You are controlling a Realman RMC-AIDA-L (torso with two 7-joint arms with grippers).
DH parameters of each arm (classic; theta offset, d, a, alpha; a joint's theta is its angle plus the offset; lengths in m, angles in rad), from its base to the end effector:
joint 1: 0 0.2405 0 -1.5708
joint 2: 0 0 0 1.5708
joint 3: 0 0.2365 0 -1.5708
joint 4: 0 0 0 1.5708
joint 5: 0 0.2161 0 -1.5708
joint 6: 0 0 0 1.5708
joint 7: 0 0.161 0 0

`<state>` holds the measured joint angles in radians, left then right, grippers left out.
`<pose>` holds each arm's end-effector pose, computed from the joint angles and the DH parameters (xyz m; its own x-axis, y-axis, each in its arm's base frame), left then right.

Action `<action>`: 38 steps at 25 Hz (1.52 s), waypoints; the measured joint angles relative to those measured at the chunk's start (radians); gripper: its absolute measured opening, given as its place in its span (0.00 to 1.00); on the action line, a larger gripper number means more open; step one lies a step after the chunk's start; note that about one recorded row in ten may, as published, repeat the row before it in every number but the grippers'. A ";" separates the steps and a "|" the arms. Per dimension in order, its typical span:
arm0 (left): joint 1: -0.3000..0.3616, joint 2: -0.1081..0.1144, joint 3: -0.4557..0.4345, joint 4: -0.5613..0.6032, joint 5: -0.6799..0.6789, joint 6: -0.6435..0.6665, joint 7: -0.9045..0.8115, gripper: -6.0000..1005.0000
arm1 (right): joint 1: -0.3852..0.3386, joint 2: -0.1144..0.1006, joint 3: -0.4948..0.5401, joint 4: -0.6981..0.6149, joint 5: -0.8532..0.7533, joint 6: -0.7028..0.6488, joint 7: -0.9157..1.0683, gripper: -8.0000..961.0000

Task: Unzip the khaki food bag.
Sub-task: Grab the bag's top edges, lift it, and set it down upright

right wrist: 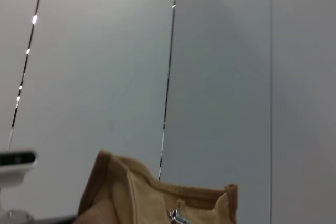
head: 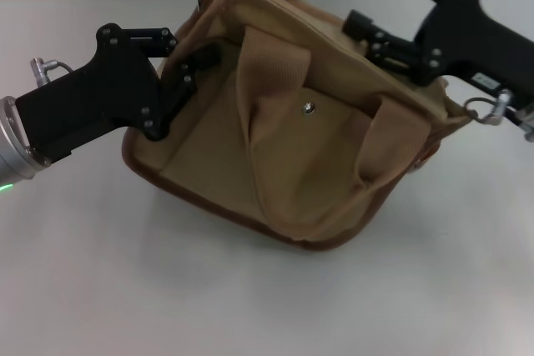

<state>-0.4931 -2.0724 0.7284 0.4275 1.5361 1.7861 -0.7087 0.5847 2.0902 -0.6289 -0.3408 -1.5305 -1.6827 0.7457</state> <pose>-0.2089 0.3061 0.0092 0.6102 -0.2733 0.7436 0.1318 -0.8905 -0.4354 0.1953 0.3353 0.0006 0.5820 0.2148 -0.7843 -0.2591 -0.8652 -0.4292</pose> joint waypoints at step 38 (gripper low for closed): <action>-0.053 -0.001 0.009 -0.010 -0.001 0.017 0.000 0.09 | 0.076 0.002 -0.156 0.240 0.086 0.060 -0.543 0.18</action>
<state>-0.5464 -2.0738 0.7371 0.4178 1.5356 1.8036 -0.7087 0.6605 2.0923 -0.7853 -0.1011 -1.4445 -1.6228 0.2024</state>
